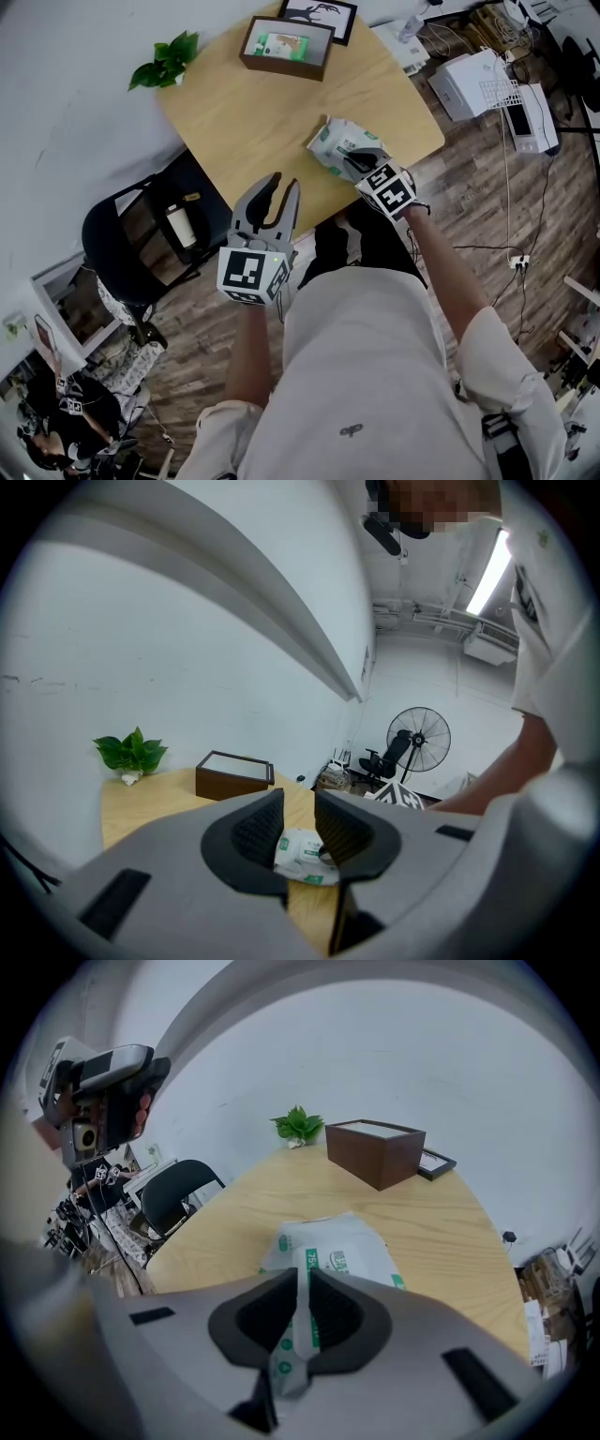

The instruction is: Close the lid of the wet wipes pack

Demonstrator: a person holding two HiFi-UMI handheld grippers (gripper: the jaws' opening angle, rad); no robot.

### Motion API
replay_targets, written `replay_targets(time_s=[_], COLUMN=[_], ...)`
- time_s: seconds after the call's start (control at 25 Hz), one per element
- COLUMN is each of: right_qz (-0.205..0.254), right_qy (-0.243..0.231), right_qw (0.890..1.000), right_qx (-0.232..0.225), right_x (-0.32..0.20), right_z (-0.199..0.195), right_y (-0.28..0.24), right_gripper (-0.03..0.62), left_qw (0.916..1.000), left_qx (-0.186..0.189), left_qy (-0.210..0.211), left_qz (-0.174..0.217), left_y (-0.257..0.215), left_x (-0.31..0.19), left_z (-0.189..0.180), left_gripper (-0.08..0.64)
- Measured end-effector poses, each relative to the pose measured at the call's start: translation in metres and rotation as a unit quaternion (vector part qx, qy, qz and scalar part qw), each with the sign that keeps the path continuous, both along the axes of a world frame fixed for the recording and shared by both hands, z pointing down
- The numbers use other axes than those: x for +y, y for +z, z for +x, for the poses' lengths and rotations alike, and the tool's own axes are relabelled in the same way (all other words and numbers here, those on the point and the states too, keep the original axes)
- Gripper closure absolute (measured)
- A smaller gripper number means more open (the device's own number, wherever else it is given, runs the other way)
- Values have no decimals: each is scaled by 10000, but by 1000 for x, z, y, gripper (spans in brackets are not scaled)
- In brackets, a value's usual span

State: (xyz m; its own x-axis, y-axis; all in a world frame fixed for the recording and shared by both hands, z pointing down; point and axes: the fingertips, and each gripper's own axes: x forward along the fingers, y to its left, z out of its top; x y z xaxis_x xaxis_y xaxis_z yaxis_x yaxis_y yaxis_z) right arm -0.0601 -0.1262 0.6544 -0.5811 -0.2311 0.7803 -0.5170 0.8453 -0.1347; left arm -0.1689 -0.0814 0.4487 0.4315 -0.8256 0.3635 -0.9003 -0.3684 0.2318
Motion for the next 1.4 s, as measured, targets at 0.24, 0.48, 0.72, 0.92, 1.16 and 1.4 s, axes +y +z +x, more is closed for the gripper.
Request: replay_targets(time_s=[0.24,0.48,0.72,0.92,1.16,1.4], right_qz=[65,267,328,272,324,576], right_qy=[-128,-173,-137,-103,-41,238], right_qw=[9997,9985,9982,9987,9991,9980], right_qx=[202,439,480,414,288,69], right_x=[1,0,0,-2,1,-10], right_z=[-1,0,1,1,3,16], right_y=[4,9,10,9,-2,-33], right_gripper=[561,568,572,577,577,577], left_qw=[10000,10000,10000,10000,9999,9996], left_qx=[29,32,39,48,26,13], left_qy=[-26,-46,-58,-27,74,212], left_qz=[3,34,49,62,132,169], left_y=[0,0,-1,-2,-6,-9], left_x=[0,2,3,2,1,-4], left_z=[-1,-1,-1,1,7,20], left_gripper=[462,462,462,462,462,462])
